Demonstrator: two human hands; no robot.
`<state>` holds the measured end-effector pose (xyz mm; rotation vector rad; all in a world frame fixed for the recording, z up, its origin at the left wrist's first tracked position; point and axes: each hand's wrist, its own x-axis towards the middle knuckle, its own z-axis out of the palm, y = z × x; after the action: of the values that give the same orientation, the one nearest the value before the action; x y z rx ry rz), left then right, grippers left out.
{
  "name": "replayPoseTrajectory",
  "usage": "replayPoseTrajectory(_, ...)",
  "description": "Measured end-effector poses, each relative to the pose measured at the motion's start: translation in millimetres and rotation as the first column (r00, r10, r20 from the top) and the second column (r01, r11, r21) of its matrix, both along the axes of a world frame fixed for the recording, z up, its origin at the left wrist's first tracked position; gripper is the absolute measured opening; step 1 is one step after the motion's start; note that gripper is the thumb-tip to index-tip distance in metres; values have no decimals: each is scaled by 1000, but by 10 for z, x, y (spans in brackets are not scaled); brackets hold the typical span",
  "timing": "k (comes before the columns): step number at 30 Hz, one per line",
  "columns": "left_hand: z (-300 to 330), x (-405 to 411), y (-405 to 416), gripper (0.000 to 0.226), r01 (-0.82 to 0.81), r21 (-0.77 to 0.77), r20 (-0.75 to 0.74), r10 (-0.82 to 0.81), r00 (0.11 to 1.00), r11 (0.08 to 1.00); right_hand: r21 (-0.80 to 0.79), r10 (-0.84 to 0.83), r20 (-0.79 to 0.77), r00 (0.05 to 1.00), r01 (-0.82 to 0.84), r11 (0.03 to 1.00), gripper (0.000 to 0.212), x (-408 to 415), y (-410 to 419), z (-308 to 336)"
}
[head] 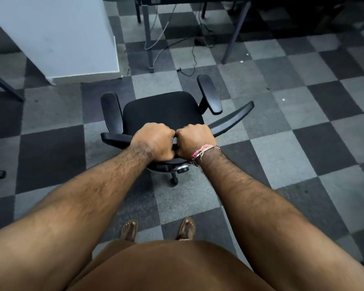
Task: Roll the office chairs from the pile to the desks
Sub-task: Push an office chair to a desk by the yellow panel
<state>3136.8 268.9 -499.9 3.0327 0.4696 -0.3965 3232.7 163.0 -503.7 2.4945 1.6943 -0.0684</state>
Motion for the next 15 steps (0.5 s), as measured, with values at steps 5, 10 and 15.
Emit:
replayPoseTrajectory(5,6,-352,216,20,119,-13,4,-119,993,993,9,-115,11,993,115,993,16,-477,97,-26)
replayPoseTrajectory(10,5,-666,535,20,259,-2,8,-259,966,966,24,-246,30,969,245,969,16,-978,278,-33)
replayPoseTrajectory(15,14,-719,698,21,387,2,22,-387,922,922,40,-332,35,943,331,943,23,-1168,322,-40)
